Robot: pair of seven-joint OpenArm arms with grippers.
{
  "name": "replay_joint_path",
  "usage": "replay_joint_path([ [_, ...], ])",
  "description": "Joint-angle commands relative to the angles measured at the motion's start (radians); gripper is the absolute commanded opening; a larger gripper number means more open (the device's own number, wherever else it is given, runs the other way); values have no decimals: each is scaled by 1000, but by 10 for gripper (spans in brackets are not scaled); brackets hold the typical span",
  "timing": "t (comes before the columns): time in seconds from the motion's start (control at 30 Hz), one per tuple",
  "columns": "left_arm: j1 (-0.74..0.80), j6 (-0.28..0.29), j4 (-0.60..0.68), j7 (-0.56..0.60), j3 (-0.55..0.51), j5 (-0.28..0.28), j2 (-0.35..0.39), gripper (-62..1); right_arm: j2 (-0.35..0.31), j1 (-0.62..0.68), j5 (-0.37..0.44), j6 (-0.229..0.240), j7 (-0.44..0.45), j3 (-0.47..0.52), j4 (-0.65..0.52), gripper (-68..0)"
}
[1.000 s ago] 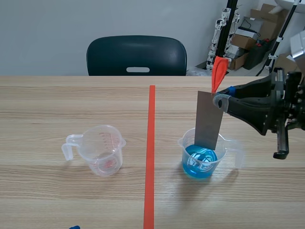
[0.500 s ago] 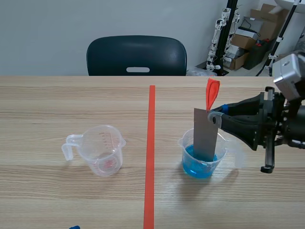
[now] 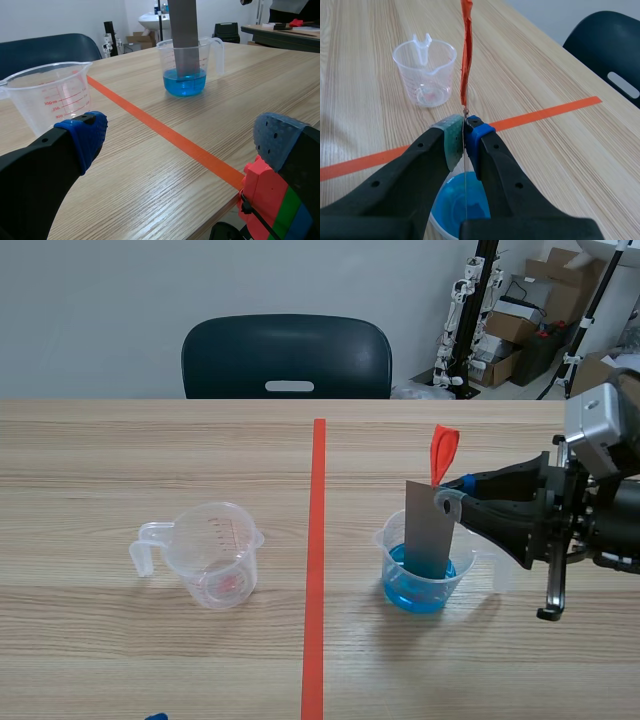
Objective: Do the redox reaction experiment. lower the plate into the blue solution
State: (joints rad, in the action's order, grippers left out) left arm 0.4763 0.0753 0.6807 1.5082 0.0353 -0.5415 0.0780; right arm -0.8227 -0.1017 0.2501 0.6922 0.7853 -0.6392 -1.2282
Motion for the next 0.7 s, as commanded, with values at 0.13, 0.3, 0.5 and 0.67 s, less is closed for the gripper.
replay_joint_path([
  [0.13,3,-1,13,46,0,6,3,8,15,-15,-26,-43,54,3,30,-669],
  [0.3,3,-1,13,46,0,6,3,8,37,-16,-45,-50,93,3,75,-669],
  [0.5,3,-1,13,46,0,6,3,8,47,-17,-65,-50,116,1,84,-669],
  [0.67,3,-1,13,46,0,6,3,8,48,-18,-64,-50,121,-12,84,-669],
])
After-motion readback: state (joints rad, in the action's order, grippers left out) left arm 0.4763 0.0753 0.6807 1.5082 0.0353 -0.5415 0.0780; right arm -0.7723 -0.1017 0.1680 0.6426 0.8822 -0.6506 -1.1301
